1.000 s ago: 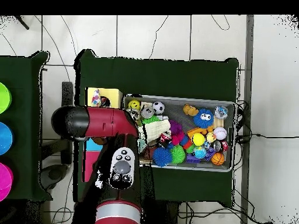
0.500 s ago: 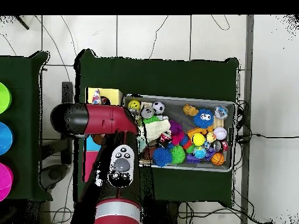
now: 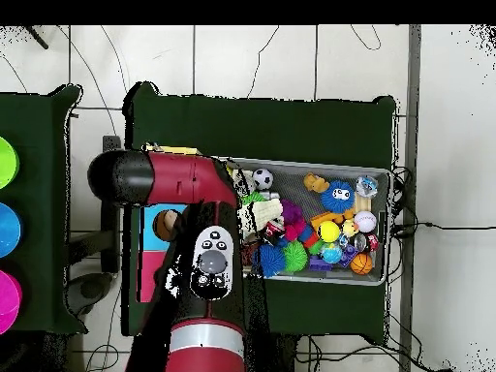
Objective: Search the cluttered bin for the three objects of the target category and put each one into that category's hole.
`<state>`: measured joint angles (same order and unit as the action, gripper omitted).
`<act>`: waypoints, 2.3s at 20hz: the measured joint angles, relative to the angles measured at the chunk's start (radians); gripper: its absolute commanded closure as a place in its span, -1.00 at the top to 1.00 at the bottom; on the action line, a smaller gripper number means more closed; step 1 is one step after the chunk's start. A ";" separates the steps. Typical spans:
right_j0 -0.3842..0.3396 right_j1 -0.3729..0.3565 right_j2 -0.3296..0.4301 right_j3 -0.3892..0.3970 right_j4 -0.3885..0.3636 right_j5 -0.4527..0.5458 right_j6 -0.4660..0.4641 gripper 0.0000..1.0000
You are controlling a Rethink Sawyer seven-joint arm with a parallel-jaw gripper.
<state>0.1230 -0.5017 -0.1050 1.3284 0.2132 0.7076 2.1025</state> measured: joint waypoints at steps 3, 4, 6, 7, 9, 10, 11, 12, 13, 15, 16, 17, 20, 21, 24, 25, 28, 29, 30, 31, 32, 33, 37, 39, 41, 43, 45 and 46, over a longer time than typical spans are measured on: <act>-0.019 0.000 0.000 -0.023 -0.001 0.000 0.000 -1.00; -0.026 0.000 0.000 -0.029 -0.002 0.000 0.000 -1.00; -0.037 0.000 0.000 -0.036 -0.002 0.000 0.000 -1.00; -0.046 0.000 0.000 -0.039 -0.003 0.000 0.000 -1.00; -0.060 -0.001 0.000 -0.040 -0.005 0.000 0.000 -1.00; -0.068 -0.001 0.000 -0.040 -0.006 0.000 0.000 -1.00; -0.075 -0.001 0.000 -0.040 -0.009 0.000 0.000 -1.00; -0.086 -0.002 0.000 -0.040 -0.013 0.000 0.000 -1.00; -0.091 -0.002 0.000 -0.040 -0.016 0.000 0.000 -1.00; -0.109 -0.002 0.000 -0.040 -0.027 0.000 0.000 -1.00; -0.111 -0.002 0.000 -0.040 -0.028 0.000 0.000 -1.00; -0.114 -0.002 0.000 -0.040 -0.030 0.000 0.000 -1.00; -0.116 -0.002 0.000 -0.040 -0.037 0.000 0.000 -1.00; -0.115 -0.002 0.000 -0.040 -0.038 0.000 0.000 -1.00; -0.111 -0.003 0.002 -0.035 -0.041 0.000 0.000 -1.00; -0.110 -0.004 0.003 -0.034 -0.040 0.000 0.000 -1.00; -0.105 -0.013 0.006 -0.017 -0.040 0.000 0.000 -1.00; -0.103 -0.017 0.008 -0.010 -0.039 0.000 0.000 -1.00; -0.100 -0.027 0.013 0.005 -0.037 0.000 0.000 -1.00; -0.099 -0.034 0.016 0.012 -0.036 0.000 0.000 -1.00; -0.099 -0.040 0.019 0.019 -0.035 0.000 0.000 -1.00; -0.098 -0.046 0.022 0.027 -0.034 0.000 0.000 -1.00; -0.096 -0.076 0.031 0.052 -0.028 0.001 0.000 -1.00; -0.096 -0.090 0.034 0.062 -0.023 0.002 0.000 -1.00; -0.096 -0.104 0.039 0.072 -0.015 0.004 0.000 -1.00; -0.096 -0.117 0.042 0.078 -0.008 0.006 0.000 -1.00; -0.095 -0.130 0.046 0.079 -0.001 0.012 0.000 -1.00; -0.094 -0.133 0.047 0.079 0.001 0.013 0.000 -1.00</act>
<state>0.0286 -0.6347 -0.0581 1.4077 0.2140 0.7210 2.1025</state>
